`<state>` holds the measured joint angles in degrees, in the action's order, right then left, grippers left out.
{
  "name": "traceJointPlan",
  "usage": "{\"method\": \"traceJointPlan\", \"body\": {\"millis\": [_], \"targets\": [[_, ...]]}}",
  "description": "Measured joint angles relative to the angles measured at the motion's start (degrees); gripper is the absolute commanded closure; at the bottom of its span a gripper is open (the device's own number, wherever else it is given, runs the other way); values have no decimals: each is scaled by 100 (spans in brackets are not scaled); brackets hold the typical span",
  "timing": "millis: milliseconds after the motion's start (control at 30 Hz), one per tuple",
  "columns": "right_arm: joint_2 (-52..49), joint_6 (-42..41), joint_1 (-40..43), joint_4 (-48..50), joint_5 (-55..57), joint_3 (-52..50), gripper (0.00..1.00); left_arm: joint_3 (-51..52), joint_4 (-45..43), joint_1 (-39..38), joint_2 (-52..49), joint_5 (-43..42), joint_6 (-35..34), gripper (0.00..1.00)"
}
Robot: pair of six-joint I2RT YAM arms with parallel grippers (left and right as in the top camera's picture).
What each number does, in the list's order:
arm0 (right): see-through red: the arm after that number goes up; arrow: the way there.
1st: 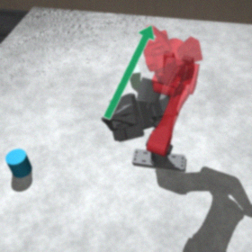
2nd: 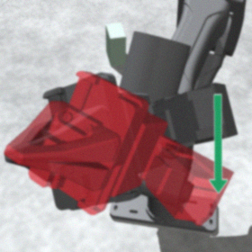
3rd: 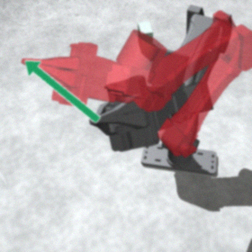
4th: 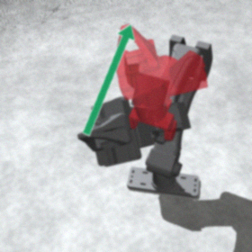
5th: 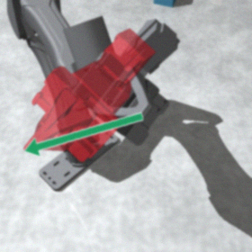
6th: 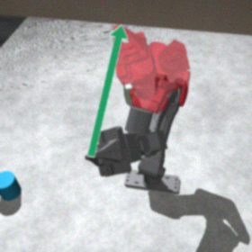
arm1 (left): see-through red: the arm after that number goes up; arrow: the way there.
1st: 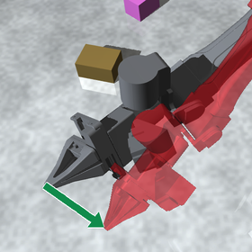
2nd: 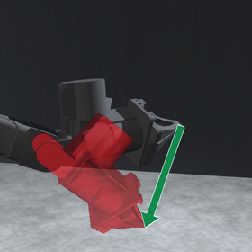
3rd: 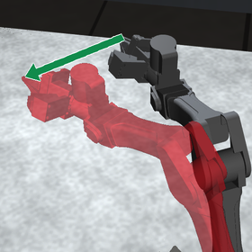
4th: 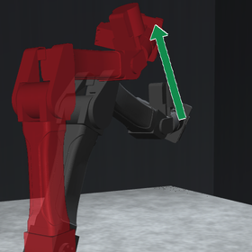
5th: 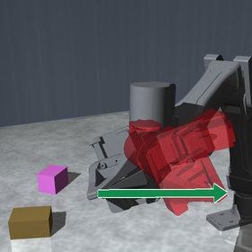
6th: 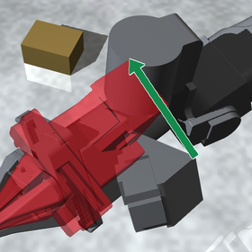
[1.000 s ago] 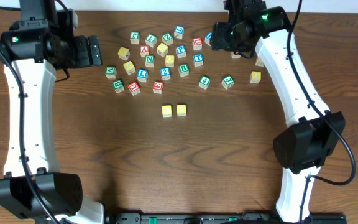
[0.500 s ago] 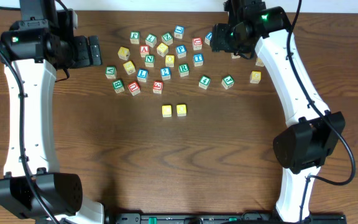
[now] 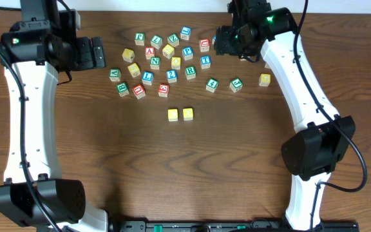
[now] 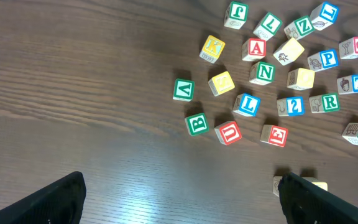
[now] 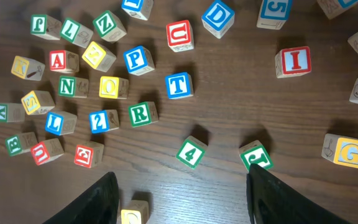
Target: Spell out CORL
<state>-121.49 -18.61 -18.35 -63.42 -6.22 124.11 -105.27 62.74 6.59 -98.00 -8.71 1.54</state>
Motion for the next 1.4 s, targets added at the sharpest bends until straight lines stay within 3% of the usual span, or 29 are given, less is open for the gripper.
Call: {"method": "traceJointPlan", "body": {"millis": [1400], "targets": [[-68, 0, -129, 61, -2, 0, 39, 0, 2, 0, 0, 0, 0, 2]]}}
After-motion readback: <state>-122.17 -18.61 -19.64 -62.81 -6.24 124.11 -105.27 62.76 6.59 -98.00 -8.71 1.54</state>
